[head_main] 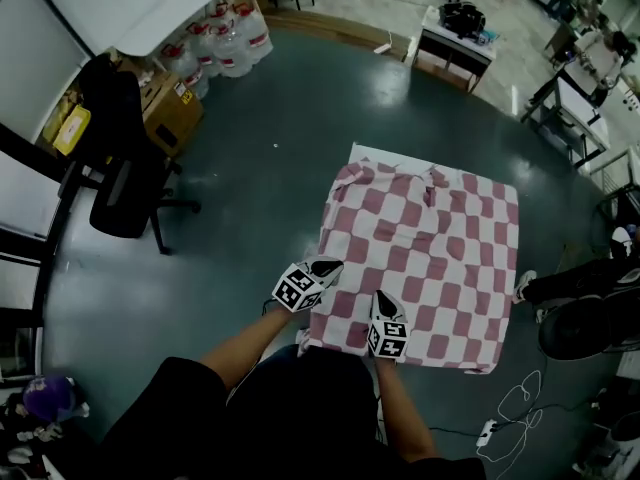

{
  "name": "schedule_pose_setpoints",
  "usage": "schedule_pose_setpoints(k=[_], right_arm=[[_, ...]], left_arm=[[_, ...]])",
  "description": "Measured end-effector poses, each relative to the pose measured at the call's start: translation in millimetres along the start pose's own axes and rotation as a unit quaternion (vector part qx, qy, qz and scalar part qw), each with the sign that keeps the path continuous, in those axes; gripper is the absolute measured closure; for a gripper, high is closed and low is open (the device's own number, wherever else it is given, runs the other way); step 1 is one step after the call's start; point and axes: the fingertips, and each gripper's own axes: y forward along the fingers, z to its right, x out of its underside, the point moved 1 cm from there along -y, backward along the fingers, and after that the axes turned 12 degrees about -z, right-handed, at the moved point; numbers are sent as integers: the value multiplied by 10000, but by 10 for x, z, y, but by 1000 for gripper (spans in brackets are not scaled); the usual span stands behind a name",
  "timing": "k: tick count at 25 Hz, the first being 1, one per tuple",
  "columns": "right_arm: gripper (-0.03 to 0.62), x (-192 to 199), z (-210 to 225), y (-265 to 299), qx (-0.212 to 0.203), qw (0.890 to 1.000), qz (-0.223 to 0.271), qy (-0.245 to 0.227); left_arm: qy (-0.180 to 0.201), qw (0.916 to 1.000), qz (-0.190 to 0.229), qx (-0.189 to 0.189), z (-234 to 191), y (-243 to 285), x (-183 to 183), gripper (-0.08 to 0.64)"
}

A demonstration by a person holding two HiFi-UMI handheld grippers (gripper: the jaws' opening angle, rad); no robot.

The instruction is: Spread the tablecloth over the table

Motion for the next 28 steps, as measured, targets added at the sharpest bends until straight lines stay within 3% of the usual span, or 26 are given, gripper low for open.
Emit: schedule_pose_setpoints(k=[6, 17, 20, 25, 28], right_arm=[[574, -341, -66, 122, -127, 9999, 85, -39], [574, -842, -55, 316, 433, 9990, 88, 96], [574, -1074, -15, 430, 335, 9993, 178, -34], [574, -1272, 70, 524, 15, 9996, 269, -39], [574, -1315, 181, 640, -31, 9998, 215, 42]], left_arm=[[15, 9995, -44, -303, -400, -48, -227, 541], [320, 9991, -151, -221, -1591, 188, -788, 541], [316, 9987, -155, -368, -1801, 297, -999, 541], [380, 9954, -509, -722, -2008, 512, -1116, 538], [347, 9949, -638, -705, -2061, 692, -1170, 492]])
